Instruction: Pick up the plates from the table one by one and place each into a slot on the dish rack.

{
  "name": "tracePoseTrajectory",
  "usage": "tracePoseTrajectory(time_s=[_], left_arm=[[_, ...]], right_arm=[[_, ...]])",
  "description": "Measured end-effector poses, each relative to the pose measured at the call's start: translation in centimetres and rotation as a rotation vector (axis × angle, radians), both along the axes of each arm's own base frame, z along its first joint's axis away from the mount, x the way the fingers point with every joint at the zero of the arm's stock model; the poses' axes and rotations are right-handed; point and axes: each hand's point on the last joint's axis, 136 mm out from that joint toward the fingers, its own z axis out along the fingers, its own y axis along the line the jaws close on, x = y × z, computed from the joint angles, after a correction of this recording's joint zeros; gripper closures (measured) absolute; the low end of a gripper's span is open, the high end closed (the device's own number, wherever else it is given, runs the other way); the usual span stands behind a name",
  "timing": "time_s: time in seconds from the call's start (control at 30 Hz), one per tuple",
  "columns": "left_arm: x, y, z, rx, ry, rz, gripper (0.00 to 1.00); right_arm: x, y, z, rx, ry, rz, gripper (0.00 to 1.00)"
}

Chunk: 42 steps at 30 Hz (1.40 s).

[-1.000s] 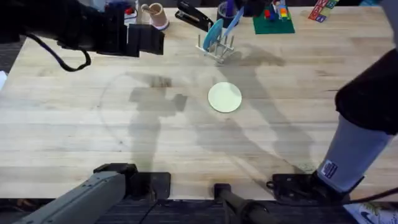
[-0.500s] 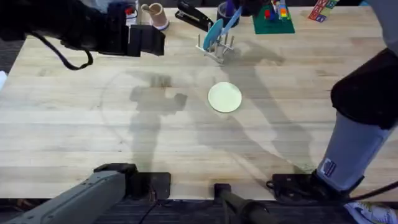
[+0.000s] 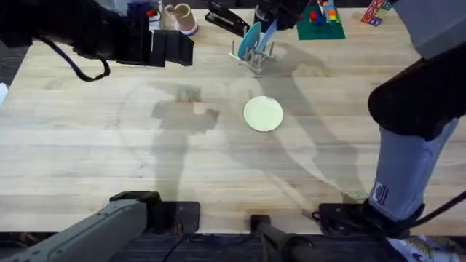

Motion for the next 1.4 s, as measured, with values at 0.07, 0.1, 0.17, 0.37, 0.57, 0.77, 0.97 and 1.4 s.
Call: tracePoseTrajectory(time_s=[0.07, 0.1, 0.17, 0.37, 0.57, 0.77, 0.97, 1.4], left_arm=[[0.0, 0.0, 0.0, 0.0, 0.0, 0.0, 0.007], [0.0, 0.0, 0.0, 0.0, 0.0, 0.0, 0.008], [0.0, 0.0, 0.0, 0.0, 0.0, 0.0, 0.008], [0.0, 0.0, 0.0, 0.0, 0.0, 0.0, 0.007], [0.0, 0.0, 0.0, 0.0, 0.0, 0.0, 0.006], [-0.2, 0.0, -0.1, 0.0, 0.008, 0.0, 0.006], [-0.5, 0.0, -0.3, 0.0, 0.023, 0.0, 0.006], [-0.5, 0.0, -0.3, 0.0, 0.023, 0.0, 0.006]], right_arm=[[0.1, 0.0, 0.0, 0.001, -0.002, -0.001, 0.969], [0.2, 0.0, 0.0, 0.003, -0.005, -0.002, 0.969], [0.3, 0.0, 0.1, 0.007, -0.01, -0.004, 0.969], [0.7, -0.2, -0.4, 0.005, -0.004, -0.011, 0.969], [1.6, 0.2, -2.1, -0.004, 0.01, -0.008, 0.969], [1.8, 0.4, -2.3, -0.005, 0.007, 0.0, 0.969], [1.9, 0.2, -2.4, -0.005, 0.008, -0.004, 0.969], [2.2, -0.4, -2.5, -0.007, 0.01, -0.017, 0.969]])
